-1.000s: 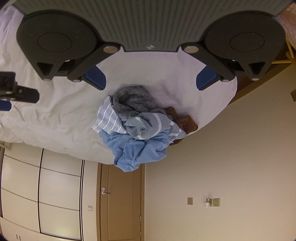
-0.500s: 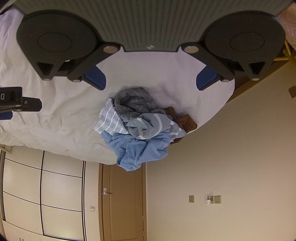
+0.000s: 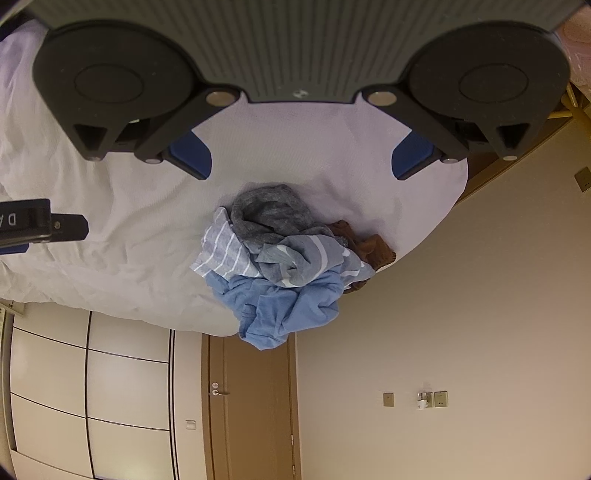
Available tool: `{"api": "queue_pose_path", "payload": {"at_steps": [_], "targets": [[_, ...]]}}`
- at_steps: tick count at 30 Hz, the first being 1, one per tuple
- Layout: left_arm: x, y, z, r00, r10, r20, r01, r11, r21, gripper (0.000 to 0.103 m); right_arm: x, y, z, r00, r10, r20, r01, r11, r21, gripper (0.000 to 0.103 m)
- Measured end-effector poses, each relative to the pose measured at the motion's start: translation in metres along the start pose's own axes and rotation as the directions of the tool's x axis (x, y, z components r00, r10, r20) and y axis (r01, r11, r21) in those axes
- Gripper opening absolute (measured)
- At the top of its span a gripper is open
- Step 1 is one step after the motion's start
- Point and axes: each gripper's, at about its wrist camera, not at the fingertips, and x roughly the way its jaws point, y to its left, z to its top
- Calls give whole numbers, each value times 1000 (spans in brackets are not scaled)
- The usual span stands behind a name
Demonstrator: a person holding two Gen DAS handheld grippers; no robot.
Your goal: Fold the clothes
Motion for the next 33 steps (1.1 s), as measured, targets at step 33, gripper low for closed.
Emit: {"api": "queue_pose_path", "payload": {"at_steps": [33], "targets": [[19,-17,-5,998,-59,-33,60,998,22,102,17,-28,-13,997,-38,-71,41,999,32,103]]}}
